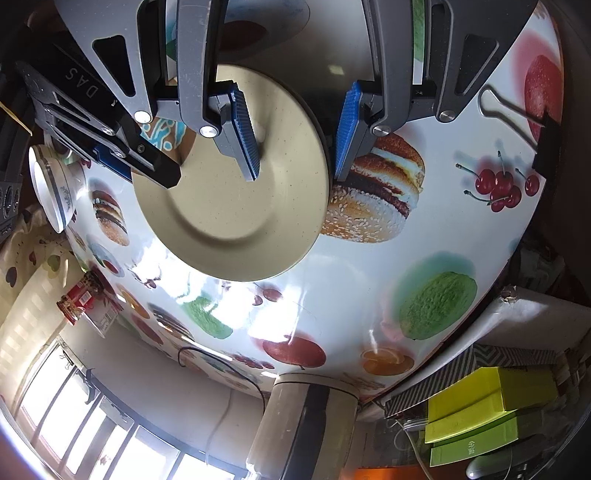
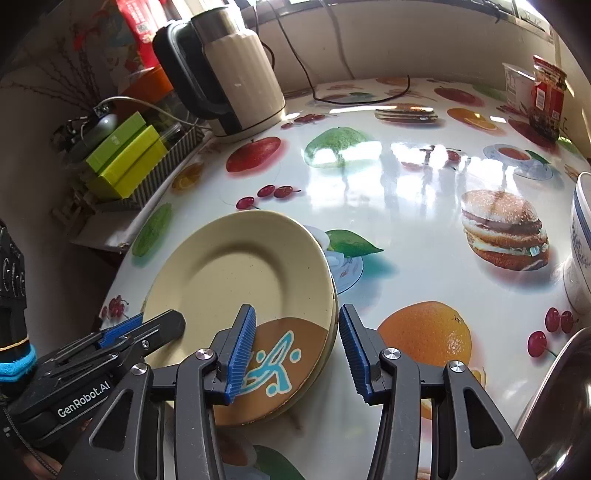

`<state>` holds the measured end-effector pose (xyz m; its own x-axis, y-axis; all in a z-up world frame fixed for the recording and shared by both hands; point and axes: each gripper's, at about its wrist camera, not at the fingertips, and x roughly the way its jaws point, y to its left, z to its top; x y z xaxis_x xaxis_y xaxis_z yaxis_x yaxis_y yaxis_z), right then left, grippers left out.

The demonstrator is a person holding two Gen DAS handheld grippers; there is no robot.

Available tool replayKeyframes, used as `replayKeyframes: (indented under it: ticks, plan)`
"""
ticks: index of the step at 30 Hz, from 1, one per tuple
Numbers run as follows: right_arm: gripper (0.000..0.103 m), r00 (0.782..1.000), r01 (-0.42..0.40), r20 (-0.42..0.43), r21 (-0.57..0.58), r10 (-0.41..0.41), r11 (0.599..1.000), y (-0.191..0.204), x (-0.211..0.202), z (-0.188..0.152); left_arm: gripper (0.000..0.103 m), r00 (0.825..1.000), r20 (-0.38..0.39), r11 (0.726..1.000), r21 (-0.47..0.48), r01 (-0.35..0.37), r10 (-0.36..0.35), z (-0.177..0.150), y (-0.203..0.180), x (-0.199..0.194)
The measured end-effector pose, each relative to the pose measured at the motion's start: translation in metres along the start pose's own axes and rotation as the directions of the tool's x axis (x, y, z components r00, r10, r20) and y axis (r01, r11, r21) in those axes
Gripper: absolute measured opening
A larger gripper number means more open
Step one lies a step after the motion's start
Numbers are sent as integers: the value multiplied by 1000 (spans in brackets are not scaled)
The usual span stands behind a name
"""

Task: Organize plates and bowls
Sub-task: 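Open both tools and release the rim of the cream plate stack, then move both tools over to the white bowl beside the steel bowl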

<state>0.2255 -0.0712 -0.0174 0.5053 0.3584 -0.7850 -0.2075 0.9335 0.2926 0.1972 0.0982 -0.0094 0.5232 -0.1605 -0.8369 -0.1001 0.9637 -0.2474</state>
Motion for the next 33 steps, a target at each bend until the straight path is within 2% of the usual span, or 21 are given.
replayKeyframes:
  ticks: [12, 21, 27, 33]
  plan:
    - [47, 1000, 19, 7, -9, -19, 1000, 0, 2, 9, 41, 1000, -2, 1000, 19, -12, 12, 5, -4, 3]
    - [47, 998, 37, 41, 3, -37, 999, -2, -17, 5, 43, 999, 43, 1000, 13, -11, 10, -6, -3, -26]
    - [56, 995, 63, 83, -32, -60, 997, 3, -44, -5, 43, 997, 81, 1000, 12, -10, 9, -16, -8, -52]
    - [61, 989, 90, 123, -47, -84, 995, 8, -72, -16, 43, 990, 143, 997, 76, -22, 11, -30, -25, -77]
